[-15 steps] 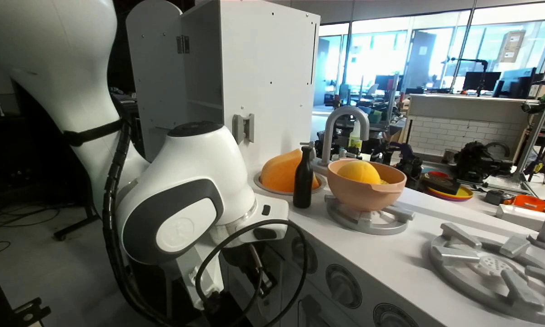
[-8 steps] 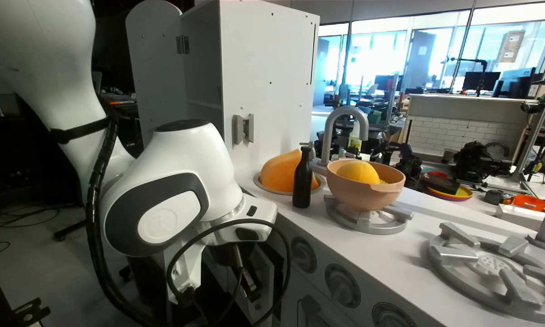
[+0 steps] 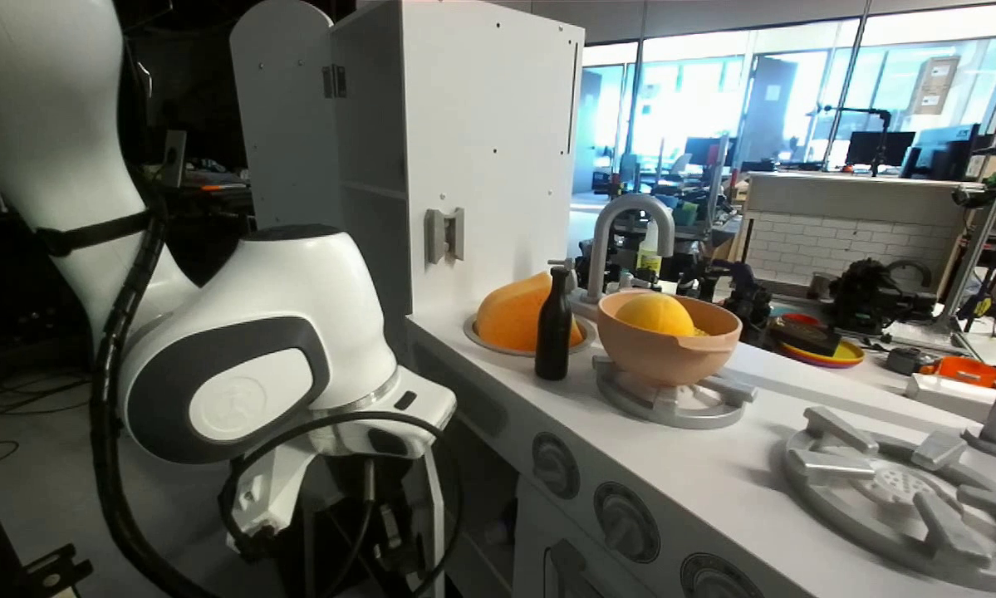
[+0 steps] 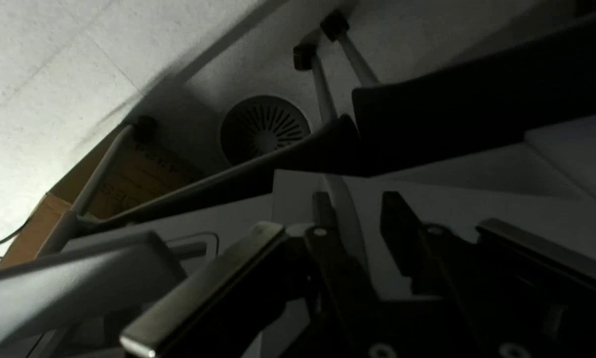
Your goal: Open the right cabinet door then put the black bottle and orange sponge in the top compartment of the right cabinet respectively
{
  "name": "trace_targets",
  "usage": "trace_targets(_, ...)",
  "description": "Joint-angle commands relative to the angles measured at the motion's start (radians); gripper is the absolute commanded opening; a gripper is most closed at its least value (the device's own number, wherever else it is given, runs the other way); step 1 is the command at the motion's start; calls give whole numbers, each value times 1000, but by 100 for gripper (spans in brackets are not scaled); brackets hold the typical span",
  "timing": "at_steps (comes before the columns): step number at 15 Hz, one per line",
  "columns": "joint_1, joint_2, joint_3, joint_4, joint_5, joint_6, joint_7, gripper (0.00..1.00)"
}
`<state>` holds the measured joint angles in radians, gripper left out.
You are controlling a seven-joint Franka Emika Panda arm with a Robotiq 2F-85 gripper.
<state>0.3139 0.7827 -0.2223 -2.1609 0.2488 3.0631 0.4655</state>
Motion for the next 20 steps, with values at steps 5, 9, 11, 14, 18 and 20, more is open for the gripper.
trace_targets(5,122,12,90,-39,5,-46,68,91)
trace_targets(9,184,-75,106,-113,-22,-78,46,100)
trace_targets(11,214,-146,108,-166,-35,-87,37,100)
trace_targets(14,280,-293,71,-257,-87,-130,31,100)
trace_targets(18,336,-506,-64,-316,-316,-319,56,100)
trace_targets(20,298,-605,-94,-302,-476,-434,93,100)
